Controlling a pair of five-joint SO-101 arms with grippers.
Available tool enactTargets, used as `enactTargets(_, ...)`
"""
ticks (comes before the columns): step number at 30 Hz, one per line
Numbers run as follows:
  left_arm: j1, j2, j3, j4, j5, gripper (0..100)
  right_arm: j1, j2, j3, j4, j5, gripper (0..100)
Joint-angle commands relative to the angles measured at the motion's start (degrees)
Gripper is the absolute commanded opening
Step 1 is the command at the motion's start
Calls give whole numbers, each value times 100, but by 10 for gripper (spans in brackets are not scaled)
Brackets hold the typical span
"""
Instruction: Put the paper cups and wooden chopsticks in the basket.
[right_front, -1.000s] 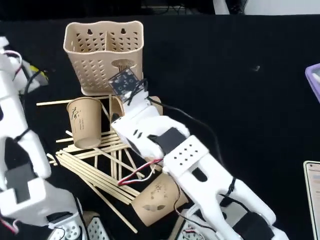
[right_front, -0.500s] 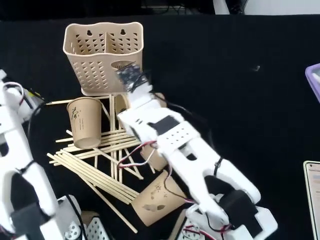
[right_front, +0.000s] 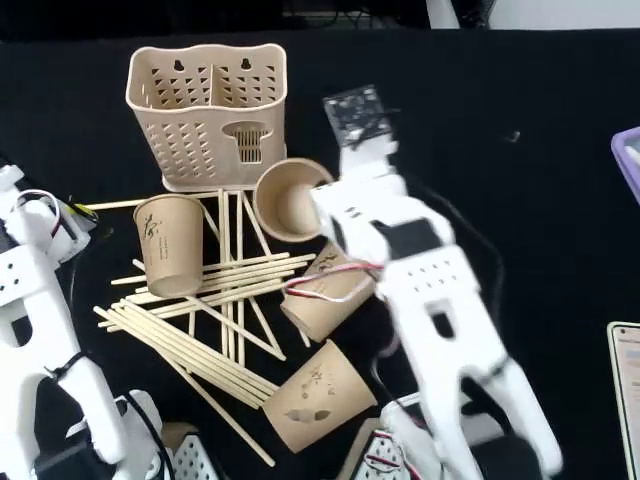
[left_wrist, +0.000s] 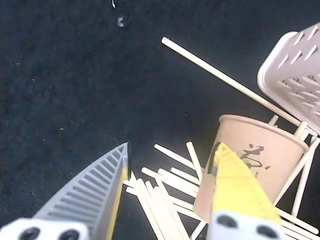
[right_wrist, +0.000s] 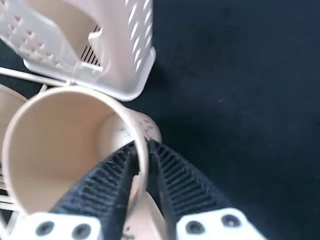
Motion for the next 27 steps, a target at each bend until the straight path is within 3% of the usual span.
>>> enactTargets(1, 303, -88, 119, -229, 53, 273, 114, -1288, -716, 589, 343, 11)
enactTargets(7, 611, -79, 804, -1037, 53, 273, -9, -1305, -2730, 941, 343, 11)
enactTargets(13, 673, -132, 1393, -1837, 53, 273, -545, 435, -4875, 941, 343, 11)
enactTargets(19, 664, -132, 1481, -1916, 53, 273, -545, 2607, -6870, 1037, 343, 11)
enactTargets(27, 637, -132, 1464, -1916, 53, 273, -527, 4514, -8391, 2066, 352, 23)
